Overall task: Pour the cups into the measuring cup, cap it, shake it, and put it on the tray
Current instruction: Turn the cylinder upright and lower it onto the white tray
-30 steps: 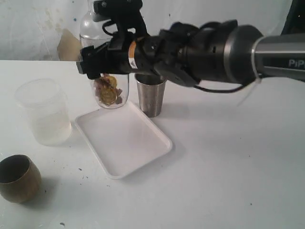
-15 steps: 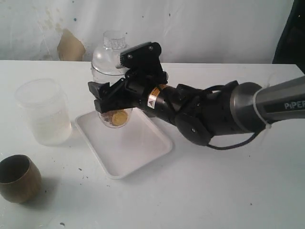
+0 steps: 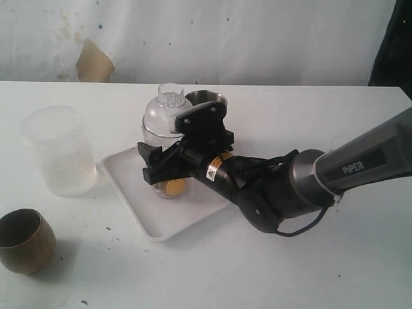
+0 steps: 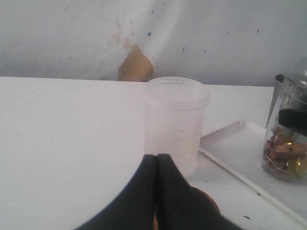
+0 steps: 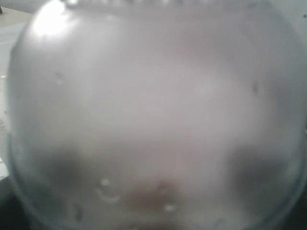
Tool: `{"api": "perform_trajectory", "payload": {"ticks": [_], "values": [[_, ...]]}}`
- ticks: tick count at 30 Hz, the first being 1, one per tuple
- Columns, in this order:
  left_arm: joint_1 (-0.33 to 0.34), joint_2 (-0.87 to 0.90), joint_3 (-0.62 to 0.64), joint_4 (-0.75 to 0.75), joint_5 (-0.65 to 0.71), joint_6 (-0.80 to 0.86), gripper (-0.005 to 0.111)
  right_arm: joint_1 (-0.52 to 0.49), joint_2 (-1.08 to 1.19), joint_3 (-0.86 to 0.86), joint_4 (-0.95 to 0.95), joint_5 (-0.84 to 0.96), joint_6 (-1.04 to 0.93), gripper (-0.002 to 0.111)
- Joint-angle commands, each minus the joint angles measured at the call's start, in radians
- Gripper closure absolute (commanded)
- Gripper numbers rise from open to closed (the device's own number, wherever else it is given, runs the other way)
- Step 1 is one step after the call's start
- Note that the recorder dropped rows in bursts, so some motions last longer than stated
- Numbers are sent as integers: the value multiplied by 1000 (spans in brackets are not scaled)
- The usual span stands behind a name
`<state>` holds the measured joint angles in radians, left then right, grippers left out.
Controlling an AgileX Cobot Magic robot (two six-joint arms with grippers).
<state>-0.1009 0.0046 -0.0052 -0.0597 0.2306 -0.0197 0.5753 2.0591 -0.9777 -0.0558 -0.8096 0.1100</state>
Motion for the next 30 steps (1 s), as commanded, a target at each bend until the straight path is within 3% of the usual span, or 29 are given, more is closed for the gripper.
{"api": "perform_trajectory", "payload": {"ticks": [1,6,9,14,19,23,30], "values": [[-3,-5,5,0,2,-1,107,-6,18,1,-38,-54,-10,108],[-3,-5,5,0,2,-1,107,-6,18,1,-89,-56,-10,95],[-3,-5,5,0,2,-1,107,-6,18,1,-104,-57,-13,77],[-3,-5,5,0,2,-1,107,-6,14,1,-164,-58,-18,37],[-3,-5,5,0,2,-1,107,-6,7,1,-186,-58,-14,15],[-3,-5,5,0,2,-1,107,-6,1,1,-186,-22,1,7],[-3,-5,5,0,2,-1,107,-6,-63,1,-186,109,1,7]]}}
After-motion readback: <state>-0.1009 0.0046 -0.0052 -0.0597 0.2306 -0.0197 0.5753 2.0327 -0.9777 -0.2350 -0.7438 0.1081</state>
